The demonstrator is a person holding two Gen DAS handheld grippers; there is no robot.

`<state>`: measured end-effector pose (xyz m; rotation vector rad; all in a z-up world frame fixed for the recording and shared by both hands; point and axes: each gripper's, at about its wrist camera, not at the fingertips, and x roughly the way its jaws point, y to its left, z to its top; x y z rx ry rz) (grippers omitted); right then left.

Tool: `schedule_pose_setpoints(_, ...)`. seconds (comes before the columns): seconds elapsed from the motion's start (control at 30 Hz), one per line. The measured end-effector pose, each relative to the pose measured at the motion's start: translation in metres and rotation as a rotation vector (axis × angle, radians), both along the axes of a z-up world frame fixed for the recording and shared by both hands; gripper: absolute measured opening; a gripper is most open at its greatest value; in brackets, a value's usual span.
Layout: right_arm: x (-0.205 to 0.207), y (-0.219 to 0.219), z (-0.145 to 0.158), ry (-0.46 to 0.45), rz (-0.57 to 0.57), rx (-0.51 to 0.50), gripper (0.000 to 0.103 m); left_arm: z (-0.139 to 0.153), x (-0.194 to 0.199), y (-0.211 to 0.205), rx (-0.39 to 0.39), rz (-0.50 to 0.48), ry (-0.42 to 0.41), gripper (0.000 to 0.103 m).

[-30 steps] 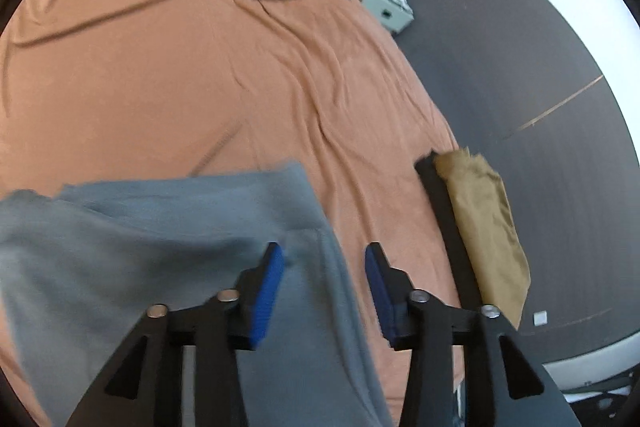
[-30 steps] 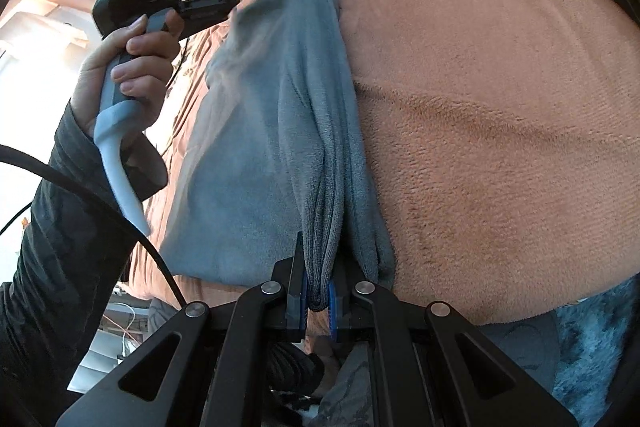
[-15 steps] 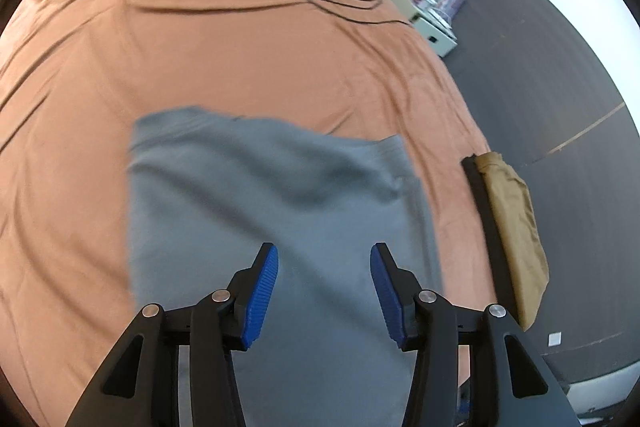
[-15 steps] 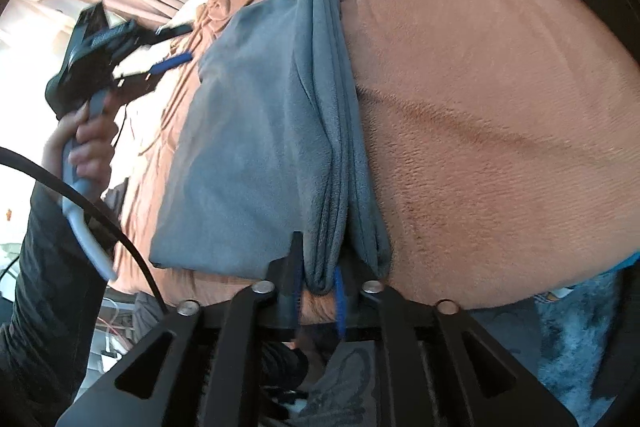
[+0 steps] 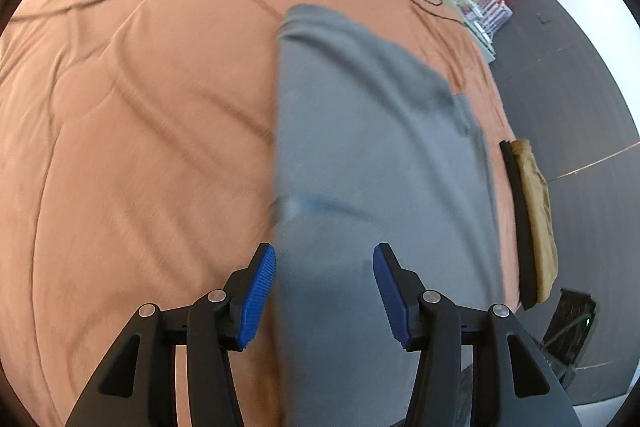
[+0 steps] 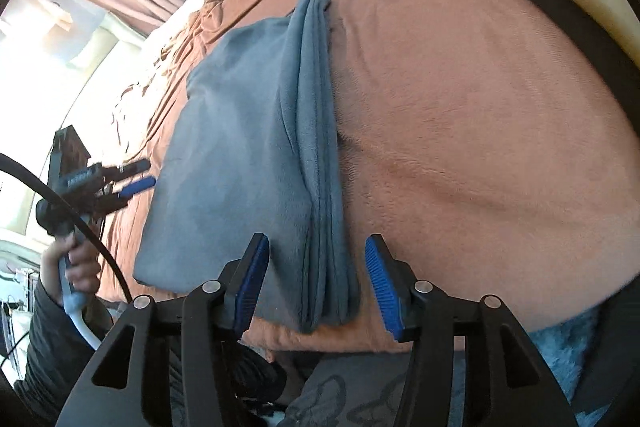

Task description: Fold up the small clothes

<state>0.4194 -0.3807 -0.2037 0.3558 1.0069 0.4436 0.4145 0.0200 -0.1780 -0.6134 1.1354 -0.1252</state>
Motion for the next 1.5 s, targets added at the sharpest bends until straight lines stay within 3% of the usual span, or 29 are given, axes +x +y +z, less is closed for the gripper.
schedule_pose_setpoints(0.33,0.024,0.006,-0.007,0.000,0.044,0.022,0.048,-0.023,-0.039,-0.003,-0.129,-0.003,0.048,0.052)
schedule_pose_setpoints(0.63,0.037,0.005,-0.020,0.007,0.066,0.066,0.048,-0.038,-0.075,0.000,-0.297,0.025,0.067,0.034)
schedule_pose_setpoints(0.7,0.034,0.001,-0.020,0.002,0.073,0.064,0.048,-0.036,-0.079,-0.004,-0.262,0.018,0.052,0.021)
schedule_pose_setpoints(0.77,0.033,0.002,-0.020,0.007,0.077,0.056,0.037,-0.036,-0.081,-0.003,-0.286,0.029,0.048,0.013)
schedule_pose_setpoints(0.8,0.032,0.004,-0.021,0.018,0.076,0.063,0.025,-0.035,-0.082,-0.001,-0.298,0.034,0.043,0.011)
schedule_pose_setpoints(0.9,0.028,0.007,-0.016,0.024,0.059,0.089,0.014,-0.027,-0.082,0.002,-0.315,0.026,0.019,0.010)
schedule_pose_setpoints(1.1,0.014,0.017,-0.010,0.019,0.078,0.089,0.012,-0.003,-0.090,0.016,-0.316,0.010,-0.026,0.008)
schedule_pose_setpoints(1.37,-0.005,0.030,-0.017,0.069,0.141,0.119,0.011,0.007,-0.116,0.025,-0.285,-0.034,-0.008,0.008)
schedule_pose_setpoints(1.5,-0.006,0.044,-0.017,0.073,0.177,0.035,0.015,0.007,-0.114,0.027,-0.217,-0.028,0.001,0.012)
